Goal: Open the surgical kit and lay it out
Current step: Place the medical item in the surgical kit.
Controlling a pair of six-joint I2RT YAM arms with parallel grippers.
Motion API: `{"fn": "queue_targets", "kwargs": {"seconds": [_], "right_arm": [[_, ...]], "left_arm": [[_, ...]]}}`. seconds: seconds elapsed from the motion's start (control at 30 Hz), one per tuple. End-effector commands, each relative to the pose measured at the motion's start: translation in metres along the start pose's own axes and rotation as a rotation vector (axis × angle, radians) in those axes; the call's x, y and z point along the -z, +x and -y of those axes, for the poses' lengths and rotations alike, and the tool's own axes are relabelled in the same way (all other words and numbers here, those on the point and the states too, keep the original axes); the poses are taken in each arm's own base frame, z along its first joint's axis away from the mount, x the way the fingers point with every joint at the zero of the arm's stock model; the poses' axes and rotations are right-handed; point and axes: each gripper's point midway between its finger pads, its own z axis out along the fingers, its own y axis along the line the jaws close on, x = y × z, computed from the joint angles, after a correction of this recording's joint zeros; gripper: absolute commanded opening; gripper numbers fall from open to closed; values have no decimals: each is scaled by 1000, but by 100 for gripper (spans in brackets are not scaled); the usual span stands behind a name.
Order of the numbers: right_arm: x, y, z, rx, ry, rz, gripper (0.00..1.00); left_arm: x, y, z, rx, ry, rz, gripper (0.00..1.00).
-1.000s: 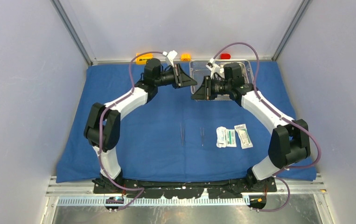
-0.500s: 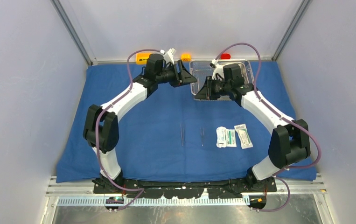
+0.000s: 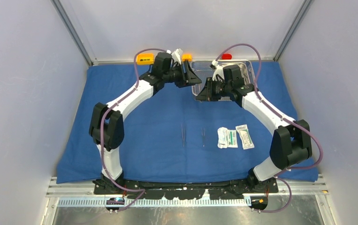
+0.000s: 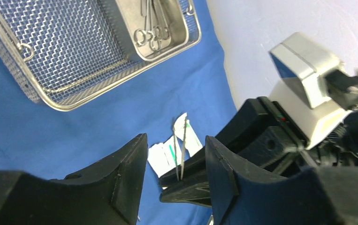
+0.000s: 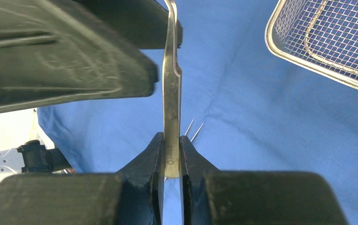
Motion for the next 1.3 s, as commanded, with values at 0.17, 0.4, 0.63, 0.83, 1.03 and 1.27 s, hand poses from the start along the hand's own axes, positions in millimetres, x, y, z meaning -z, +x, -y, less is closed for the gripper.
{"fn": "queue_targets", "kwargs": {"seconds": [0.17,0.4,0.63,0.83,1.03,1.27], "right_arm": [[4,-18,-11,45,-22,53,1],[1,-15,-8,39,-19,41,0],[0,-15,-7,38,-19,39,0],[-1,-14,-7,40,-17,34,1],[2,-16,-9,45,-18,40,3],[1,-16,-11,46,-33,34,7]], "left_arm": [[-8,0,8,-19,1,-10,40],[-12,1,9,-14,10,-18,28],[-14,6,7,-5,11,-29,21],[-11,5,6,-14,-3,-23,16],[-11,7,1,-24,-31,-24,5],[-5,7,2,-66,-56,-12,0]]}}
